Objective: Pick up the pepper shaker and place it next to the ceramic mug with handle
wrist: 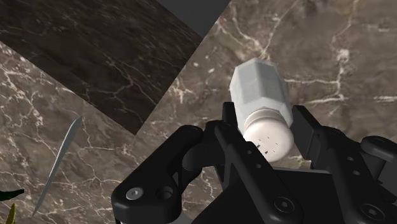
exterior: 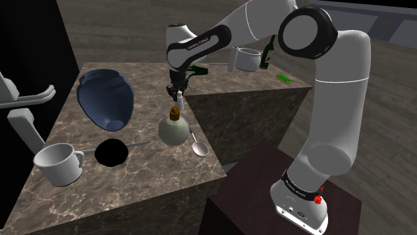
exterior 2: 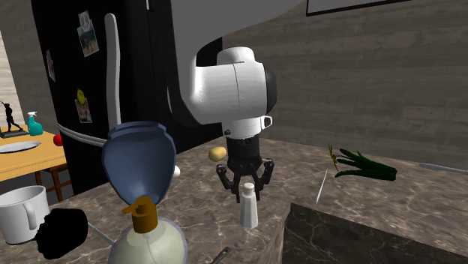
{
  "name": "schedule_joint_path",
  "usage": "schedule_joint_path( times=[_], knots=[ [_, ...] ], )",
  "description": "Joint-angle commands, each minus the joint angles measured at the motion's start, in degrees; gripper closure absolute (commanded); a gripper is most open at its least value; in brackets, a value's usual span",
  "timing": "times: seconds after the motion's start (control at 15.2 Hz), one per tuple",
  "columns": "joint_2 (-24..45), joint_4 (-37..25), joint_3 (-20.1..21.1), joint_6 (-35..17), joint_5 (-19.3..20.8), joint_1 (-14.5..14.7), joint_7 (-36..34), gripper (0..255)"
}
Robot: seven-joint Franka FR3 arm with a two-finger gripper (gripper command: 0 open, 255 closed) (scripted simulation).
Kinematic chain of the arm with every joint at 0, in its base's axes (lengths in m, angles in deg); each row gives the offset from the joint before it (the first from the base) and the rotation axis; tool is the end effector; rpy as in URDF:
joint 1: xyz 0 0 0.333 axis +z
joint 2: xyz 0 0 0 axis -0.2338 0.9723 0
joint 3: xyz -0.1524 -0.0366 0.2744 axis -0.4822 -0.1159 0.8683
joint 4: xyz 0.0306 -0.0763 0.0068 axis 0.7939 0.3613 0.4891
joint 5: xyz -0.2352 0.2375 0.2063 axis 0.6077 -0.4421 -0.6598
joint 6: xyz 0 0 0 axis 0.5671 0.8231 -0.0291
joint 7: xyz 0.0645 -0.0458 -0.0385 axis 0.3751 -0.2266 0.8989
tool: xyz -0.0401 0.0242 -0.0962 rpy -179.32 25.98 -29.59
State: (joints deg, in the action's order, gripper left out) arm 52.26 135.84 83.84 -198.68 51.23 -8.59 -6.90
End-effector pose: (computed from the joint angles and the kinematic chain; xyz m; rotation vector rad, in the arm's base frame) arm 0.6492 0.0857 0.3491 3.0296 0.2910 0.0448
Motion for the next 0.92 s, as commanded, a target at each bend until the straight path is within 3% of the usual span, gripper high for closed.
schedule_joint_path(
  times=[0.0,0.86],
  knots=[
    [0.0,0.0,0.0,0.0,0.0,0.0,0.0,255],
    [-3.6,-5.0,0.3,8.5,-0.8,0.0,1.1,255]
  ],
)
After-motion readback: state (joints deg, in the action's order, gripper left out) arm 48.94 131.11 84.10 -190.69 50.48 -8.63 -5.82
